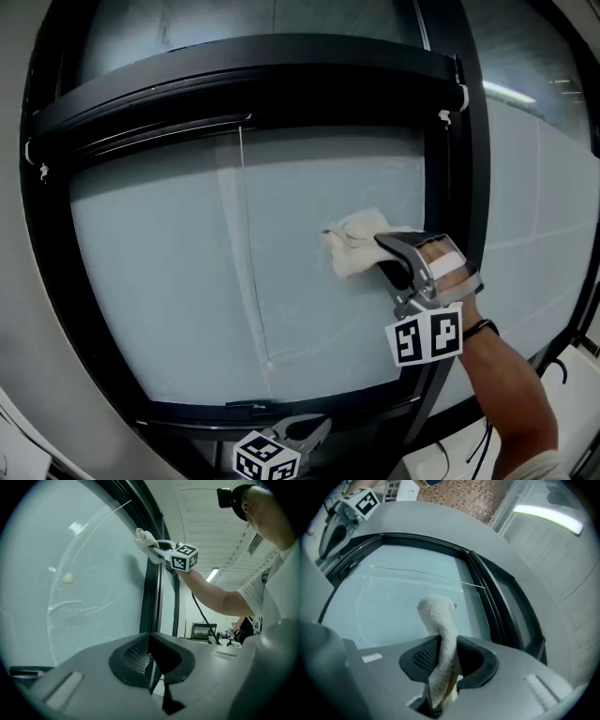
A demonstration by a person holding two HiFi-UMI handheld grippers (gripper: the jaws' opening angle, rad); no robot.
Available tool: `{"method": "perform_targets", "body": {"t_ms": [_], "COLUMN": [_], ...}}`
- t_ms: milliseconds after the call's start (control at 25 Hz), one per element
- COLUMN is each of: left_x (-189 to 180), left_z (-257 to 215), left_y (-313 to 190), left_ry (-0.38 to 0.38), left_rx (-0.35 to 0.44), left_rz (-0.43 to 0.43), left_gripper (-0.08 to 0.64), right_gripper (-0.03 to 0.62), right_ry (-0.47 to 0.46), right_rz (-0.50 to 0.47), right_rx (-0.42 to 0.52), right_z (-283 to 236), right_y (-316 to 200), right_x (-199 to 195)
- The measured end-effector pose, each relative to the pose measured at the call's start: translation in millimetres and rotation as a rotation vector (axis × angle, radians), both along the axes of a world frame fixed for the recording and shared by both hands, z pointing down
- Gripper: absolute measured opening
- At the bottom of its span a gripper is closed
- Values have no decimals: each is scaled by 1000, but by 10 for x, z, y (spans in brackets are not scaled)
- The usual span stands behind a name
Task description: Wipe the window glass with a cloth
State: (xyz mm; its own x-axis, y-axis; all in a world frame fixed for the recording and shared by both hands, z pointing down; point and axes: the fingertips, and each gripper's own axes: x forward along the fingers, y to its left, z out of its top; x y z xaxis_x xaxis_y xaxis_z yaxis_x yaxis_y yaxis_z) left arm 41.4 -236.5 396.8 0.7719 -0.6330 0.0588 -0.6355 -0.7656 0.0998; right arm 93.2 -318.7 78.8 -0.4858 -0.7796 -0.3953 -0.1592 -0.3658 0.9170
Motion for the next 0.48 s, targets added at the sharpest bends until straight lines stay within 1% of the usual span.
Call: {"method": "perform_targets", "body": {"t_ms": [160, 280, 400, 480], "left_x": [58, 84, 91, 102], "left_z": [-32, -36, -17, -8], "left_y": [-6, -13, -42, -52], "left_ry": [14, 10, 2, -5], "left_rx": [-11, -11, -13, -13], "left_rz": [16, 23, 23, 23], "left_gripper": [17, 17, 17, 16], "right_gripper": [100, 100, 100, 98], "right_ry": [45, 31, -8, -16], "right_rz": [88, 159, 220, 245], "right_rx": [115, 187, 213, 221], "right_z": [-408, -758, -1041, -1152], "right_y": [-169, -323, -508, -603], "right_x": [76, 197, 335, 375]}}
